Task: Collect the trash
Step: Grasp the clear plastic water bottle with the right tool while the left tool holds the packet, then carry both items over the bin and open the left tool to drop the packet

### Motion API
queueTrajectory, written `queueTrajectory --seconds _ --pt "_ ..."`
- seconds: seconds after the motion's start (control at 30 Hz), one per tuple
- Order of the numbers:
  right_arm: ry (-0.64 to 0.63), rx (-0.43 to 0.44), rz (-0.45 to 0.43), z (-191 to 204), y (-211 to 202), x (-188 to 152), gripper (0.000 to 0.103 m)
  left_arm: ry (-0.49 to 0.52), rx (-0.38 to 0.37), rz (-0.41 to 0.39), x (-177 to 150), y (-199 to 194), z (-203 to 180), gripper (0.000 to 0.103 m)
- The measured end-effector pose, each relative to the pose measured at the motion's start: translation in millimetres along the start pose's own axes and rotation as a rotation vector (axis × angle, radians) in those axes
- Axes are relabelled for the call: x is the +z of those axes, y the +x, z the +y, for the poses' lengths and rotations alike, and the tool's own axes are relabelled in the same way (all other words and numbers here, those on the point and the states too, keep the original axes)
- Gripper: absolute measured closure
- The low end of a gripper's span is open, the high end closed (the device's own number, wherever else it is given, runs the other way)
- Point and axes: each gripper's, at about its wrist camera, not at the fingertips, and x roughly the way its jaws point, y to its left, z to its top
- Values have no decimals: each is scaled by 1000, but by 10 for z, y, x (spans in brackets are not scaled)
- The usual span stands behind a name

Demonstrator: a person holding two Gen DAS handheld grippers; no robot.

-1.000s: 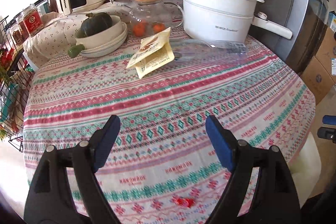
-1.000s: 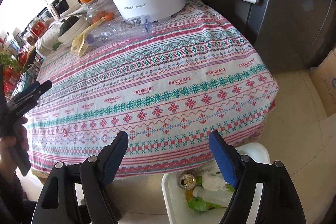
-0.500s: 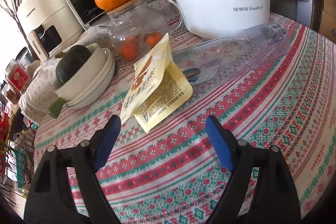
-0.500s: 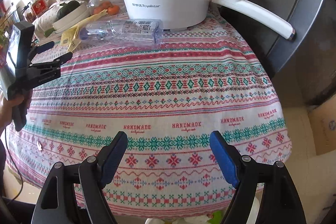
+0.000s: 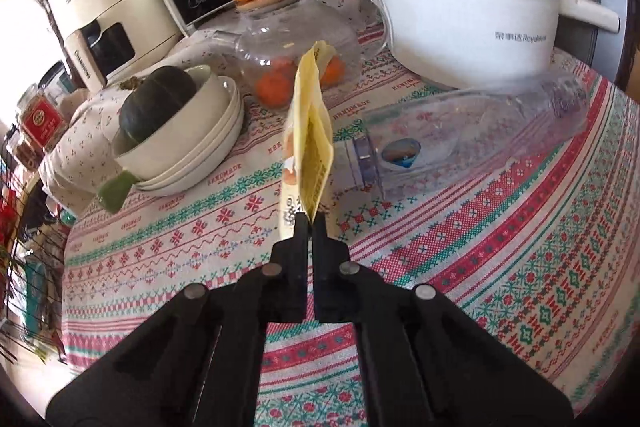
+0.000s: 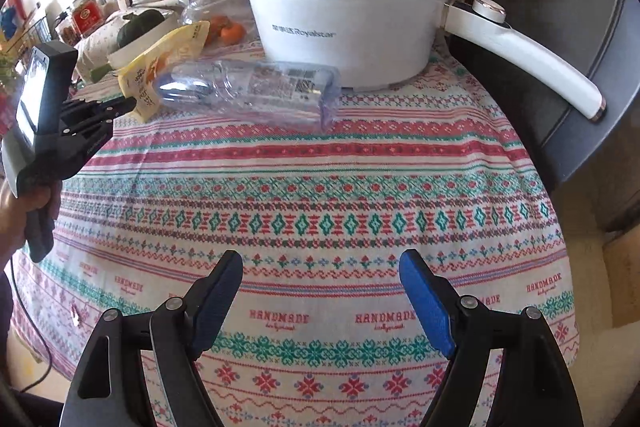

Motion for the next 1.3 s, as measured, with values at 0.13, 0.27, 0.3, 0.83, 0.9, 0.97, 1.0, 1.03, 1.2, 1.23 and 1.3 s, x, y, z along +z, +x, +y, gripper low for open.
queueTrajectory --seconds 0.13,0.27,0.3,0.83,0.9,0.97,1.0,1.03,1.2,1.23,1.3 --pt "-123 33 -34 279 -19 235 21 -137 -62 12 -82 -240 256 102" --pt "-300 69 -43 698 37 540 21 -229 -108 -2 -253 -431 464 102" --pt "-342 69 -43 810 71 619 21 -244 -120 0 -297 -462 505 102" --pt "-779 -126 61 1625 1181 1271 21 -314 -134 52 -648 -478 856 102" --pt "-783 -160 49 1608 1254 1273 25 -311 -121 55 -661 -484 861 102" --pt "-769 -165 41 1603 1259 1263 28 -306 -108 55 -664 -490 859 102" --pt "-763 -170 44 1604 1245 1251 29 -305 -104 57 -664 -498 855 102" --pt "-761 -173 43 1605 1225 1237 30 -303 -100 57 -661 -514 846 102" --pt "-720 -176 3 1573 846 1159 32 -280 -101 43 -581 -690 752 103" --pt "-701 -170 -8 1541 726 1142 32 -274 -101 36 -555 -741 723 103" --pt "-663 -150 -30 1493 517 1138 32 -266 -105 20 -499 -874 666 103"
